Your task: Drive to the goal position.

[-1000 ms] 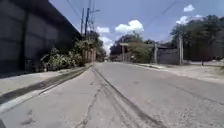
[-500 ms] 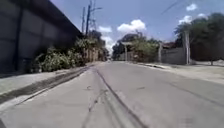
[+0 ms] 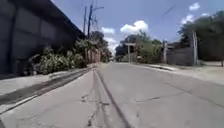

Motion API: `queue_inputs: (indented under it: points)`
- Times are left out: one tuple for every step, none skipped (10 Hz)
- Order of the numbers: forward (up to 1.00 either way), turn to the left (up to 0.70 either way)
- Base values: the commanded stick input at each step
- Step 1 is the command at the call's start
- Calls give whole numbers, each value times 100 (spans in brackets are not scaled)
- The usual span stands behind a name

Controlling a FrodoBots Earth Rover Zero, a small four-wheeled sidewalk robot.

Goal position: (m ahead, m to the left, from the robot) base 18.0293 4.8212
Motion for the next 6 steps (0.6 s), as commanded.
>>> queue_inputs:
  points:
    - [100, 3]
    - [100, 3]
    - [100, 3]
    - [100, 3]
    - [100, 3]
    - [100, 3]
